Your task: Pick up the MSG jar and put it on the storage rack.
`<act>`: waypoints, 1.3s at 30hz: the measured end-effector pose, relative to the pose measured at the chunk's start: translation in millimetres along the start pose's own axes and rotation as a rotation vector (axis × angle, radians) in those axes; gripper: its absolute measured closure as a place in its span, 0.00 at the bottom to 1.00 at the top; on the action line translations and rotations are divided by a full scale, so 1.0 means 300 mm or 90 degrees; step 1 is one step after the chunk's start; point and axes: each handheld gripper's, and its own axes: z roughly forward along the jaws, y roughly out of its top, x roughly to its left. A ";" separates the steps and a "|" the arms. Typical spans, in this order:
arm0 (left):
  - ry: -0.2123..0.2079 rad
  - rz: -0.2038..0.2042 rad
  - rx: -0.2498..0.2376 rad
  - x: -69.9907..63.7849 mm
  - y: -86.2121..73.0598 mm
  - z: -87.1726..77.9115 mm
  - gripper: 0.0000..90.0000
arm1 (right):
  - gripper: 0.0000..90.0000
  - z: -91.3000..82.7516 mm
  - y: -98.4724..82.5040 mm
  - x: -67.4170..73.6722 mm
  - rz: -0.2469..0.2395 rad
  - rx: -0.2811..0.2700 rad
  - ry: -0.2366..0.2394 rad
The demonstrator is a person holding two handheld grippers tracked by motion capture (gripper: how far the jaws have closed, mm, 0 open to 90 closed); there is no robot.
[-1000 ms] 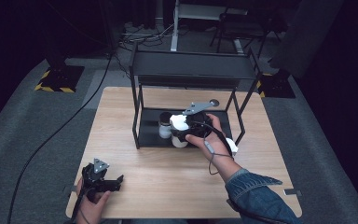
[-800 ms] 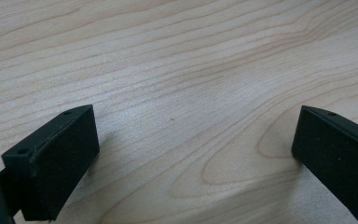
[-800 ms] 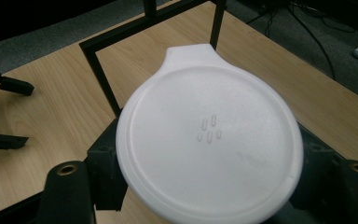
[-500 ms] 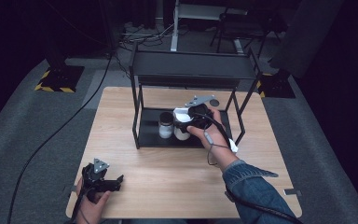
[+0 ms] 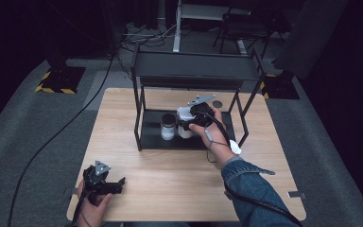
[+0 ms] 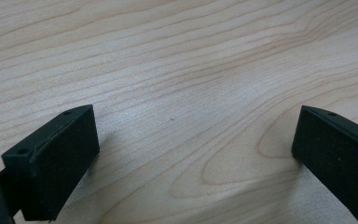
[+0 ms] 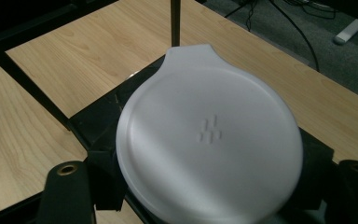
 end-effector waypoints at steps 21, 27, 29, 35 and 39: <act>0.000 0.000 0.000 0.000 0.000 0.000 0.00 | 0.34 0.071 -0.031 -0.042 0.020 0.003 -0.020; 0.000 0.000 0.000 0.000 0.000 0.000 0.00 | 0.34 0.089 -0.046 -0.046 0.031 0.006 -0.019; 0.000 0.000 -0.001 0.000 0.000 0.000 0.00 | 0.34 0.094 -0.051 -0.047 0.035 0.008 -0.018; 0.000 0.001 0.001 0.000 0.000 0.000 0.00 | 0.34 0.105 -0.063 -0.053 0.044 0.010 -0.016; 0.000 0.000 0.000 0.000 0.000 0.000 0.00 | 0.34 0.114 -0.071 -0.055 0.045 0.015 -0.018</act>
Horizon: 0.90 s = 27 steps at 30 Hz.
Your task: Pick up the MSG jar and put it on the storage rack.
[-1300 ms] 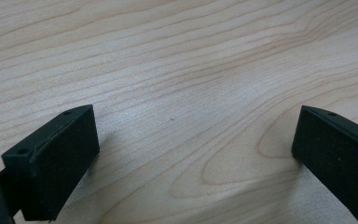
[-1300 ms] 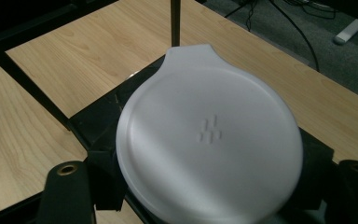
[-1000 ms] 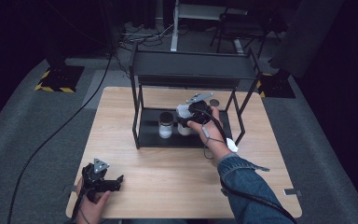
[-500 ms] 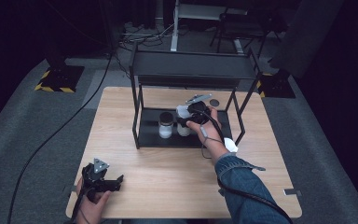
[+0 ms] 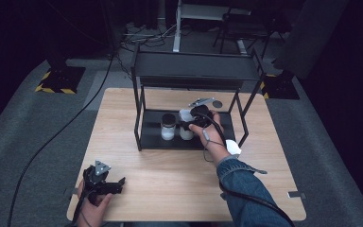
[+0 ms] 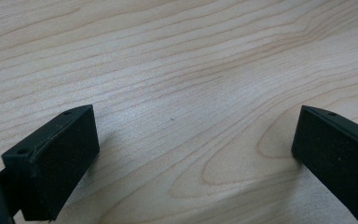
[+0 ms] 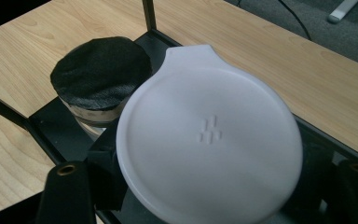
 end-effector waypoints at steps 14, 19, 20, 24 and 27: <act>0.000 0.000 0.000 0.000 0.000 0.000 0.00 | 0.34 0.012 -0.005 -0.002 0.012 0.000 0.001; 0.001 0.000 0.000 0.000 0.000 0.000 0.00 | 0.33 0.011 -0.007 0.002 0.005 -0.001 -0.003; 0.001 -0.001 0.000 0.000 0.000 0.000 0.00 | 0.31 0.012 -0.008 0.005 0.004 0.000 -0.005; 0.001 -0.001 0.000 0.000 0.000 0.000 0.00 | 0.21 0.012 -0.007 0.009 0.007 -0.008 -0.001; 0.001 0.000 0.000 0.000 0.000 0.000 0.00 | 0.19 -0.003 0.001 0.010 0.006 -0.019 0.000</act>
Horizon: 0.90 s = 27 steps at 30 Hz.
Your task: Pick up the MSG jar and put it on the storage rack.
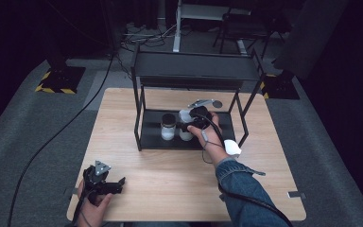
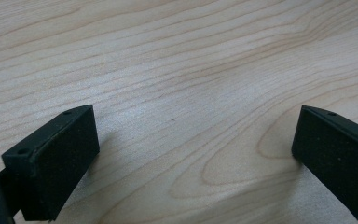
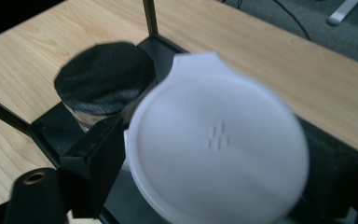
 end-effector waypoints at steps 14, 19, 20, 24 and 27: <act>0.002 0.000 0.000 0.000 0.000 0.000 0.00 | 0.17 -0.135 0.068 0.031 -0.028 -0.054 -0.009; 0.002 0.001 0.000 0.000 0.000 0.000 0.00 | 0.17 -0.190 0.073 0.042 -0.031 -0.069 -0.004; 0.001 0.001 0.000 0.000 0.000 0.000 0.00 | 0.17 -0.202 0.074 0.046 -0.029 -0.072 -0.003; 0.001 0.002 0.001 0.001 0.000 0.000 0.00 | 0.17 -0.250 0.070 0.056 -0.027 -0.082 0.004; 0.001 0.000 0.000 0.000 0.000 0.000 0.00 | 0.16 -0.292 0.061 0.065 -0.030 -0.089 0.008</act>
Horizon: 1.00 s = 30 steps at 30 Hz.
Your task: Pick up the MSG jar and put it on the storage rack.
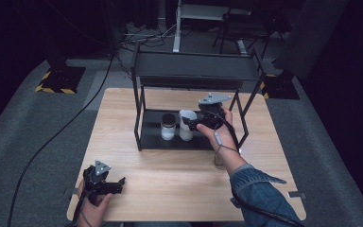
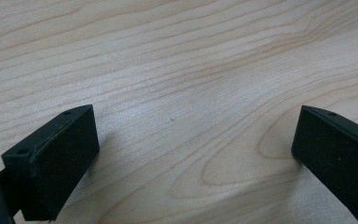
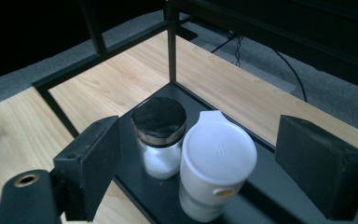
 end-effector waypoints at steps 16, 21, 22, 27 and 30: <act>0.000 0.001 0.000 0.001 0.001 0.001 0.00 | 0.16 -0.185 -0.026 0.056 -0.017 -0.033 0.021; 0.000 0.000 0.000 0.000 0.001 0.001 0.00 | 0.16 -0.231 -0.036 0.078 -0.021 -0.041 0.030; 0.000 0.000 0.000 0.001 0.001 0.001 0.00 | 0.16 -0.239 -0.038 0.084 -0.023 -0.043 0.031; 0.001 0.000 0.000 0.001 0.001 0.001 0.00 | 0.16 -0.273 -0.045 0.106 -0.031 -0.047 0.038; 0.001 0.000 0.000 0.001 0.001 0.001 0.00 | 0.16 -0.295 -0.053 0.114 -0.034 -0.050 0.040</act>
